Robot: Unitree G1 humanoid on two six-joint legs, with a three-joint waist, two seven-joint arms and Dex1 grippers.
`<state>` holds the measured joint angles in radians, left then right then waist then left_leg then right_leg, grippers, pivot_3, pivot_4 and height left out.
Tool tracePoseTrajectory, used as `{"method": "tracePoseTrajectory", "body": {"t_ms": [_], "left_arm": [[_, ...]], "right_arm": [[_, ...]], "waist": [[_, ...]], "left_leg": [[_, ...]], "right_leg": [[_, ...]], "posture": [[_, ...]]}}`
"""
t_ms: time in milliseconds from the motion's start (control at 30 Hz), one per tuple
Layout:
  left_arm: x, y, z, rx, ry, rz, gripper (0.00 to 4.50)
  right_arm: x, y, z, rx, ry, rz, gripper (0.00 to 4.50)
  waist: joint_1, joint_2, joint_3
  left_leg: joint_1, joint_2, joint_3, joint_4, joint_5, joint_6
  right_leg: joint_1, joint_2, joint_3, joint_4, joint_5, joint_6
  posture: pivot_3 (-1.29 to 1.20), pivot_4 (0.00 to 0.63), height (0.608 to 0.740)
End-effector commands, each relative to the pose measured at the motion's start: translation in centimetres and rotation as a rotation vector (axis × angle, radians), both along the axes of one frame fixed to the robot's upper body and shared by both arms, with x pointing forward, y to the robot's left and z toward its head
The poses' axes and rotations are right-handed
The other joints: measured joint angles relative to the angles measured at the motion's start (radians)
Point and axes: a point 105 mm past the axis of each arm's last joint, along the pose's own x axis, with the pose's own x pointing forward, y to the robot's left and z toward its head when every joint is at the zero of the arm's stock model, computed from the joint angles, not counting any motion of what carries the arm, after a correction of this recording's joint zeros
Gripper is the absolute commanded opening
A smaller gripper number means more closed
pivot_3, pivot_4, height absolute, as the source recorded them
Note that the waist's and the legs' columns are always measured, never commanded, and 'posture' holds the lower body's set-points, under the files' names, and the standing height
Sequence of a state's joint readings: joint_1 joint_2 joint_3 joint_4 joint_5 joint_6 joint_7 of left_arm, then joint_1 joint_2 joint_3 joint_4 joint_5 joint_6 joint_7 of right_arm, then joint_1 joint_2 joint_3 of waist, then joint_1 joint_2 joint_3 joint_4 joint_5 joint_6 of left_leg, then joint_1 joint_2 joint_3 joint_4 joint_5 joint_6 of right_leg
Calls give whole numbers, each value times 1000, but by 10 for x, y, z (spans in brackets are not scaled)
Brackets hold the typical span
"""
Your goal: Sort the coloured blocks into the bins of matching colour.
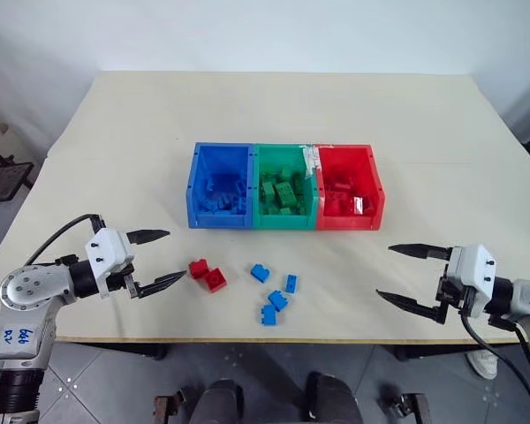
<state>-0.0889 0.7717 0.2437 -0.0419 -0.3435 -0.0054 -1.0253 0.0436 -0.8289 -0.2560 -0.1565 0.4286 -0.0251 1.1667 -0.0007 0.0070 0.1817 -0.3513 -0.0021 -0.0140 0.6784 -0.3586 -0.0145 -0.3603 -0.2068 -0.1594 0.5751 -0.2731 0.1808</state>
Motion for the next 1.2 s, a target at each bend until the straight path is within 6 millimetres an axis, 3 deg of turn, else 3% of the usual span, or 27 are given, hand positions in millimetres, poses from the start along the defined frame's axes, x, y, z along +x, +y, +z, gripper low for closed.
{"method": "tracePoseTrajectory", "body": {"t_ms": [33,133,300,467,633,800,900,1133,1200], "left_arm": [[-4,-2,7,31,-38,-28,4462],[-6,0,7,14,-13,-21,4462],[-39,-9,-7,49,60,-156,4462],[-52,-24,-10,8,47,-180,4462],[-56,-27,-11,0,48,-163,4462],[-57,-29,-10,-12,47,-158,4462],[-58,-32,-10,-18,48,-162,4500],[-58,-36,-11,-29,35,-159,4500],[-56,-35,-9,-40,26,-144,4500]], "right_arm": [[-1,14,7,11,-30,42,4500],[1,27,4,-6,16,77,4500],[14,66,-1,-18,103,132,4500],[29,103,-18,-51,148,155,4500],[29,125,-37,-100,186,193,4500],[28,134,-43,-113,166,225,4500],[33,138,-48,-107,166,207,3895],[42,131,-45,-109,153,162,1553],[45,126,-41,-107,147,148,1434]], "waist": [[1,0,0],[0,0,0],[-5,1,1],[7,2,2],[14,2,2],[13,2,2],[11,2,2],[1,2,2],[2,2,2]], "left_leg": [[0,0,0,0,0,0],[-1,0,0,0,0,0],[-1,2,2,0,-1,-1],[-4,4,2,1,-2,-2],[-5,3,2,2,-2,-2],[-6,3,4,2,-2,-2],[-6,3,4,2,-2,-2],[-5,4,4,2,-2,-2],[-5,4,4,2,-2,-2]], "right_leg": [[0,0,0,0,0,0],[-1,0,0,0,0,0],[-3,2,2,0,0,0],[-7,3,2,1,0,-2],[-7,3,3,1,0,-2],[-10,4,4,3,0,-2],[-10,4,4,3,0,-2],[-12,4,5,6,0,-2],[-12,4,5,6,0,-2]], "posture": [[0,150,740],[0,150,740],[0,150,740],[0,150,740],[0,150,740],[0,150,740],[0,150,740],[0,150,740],[0,150,740]]}}
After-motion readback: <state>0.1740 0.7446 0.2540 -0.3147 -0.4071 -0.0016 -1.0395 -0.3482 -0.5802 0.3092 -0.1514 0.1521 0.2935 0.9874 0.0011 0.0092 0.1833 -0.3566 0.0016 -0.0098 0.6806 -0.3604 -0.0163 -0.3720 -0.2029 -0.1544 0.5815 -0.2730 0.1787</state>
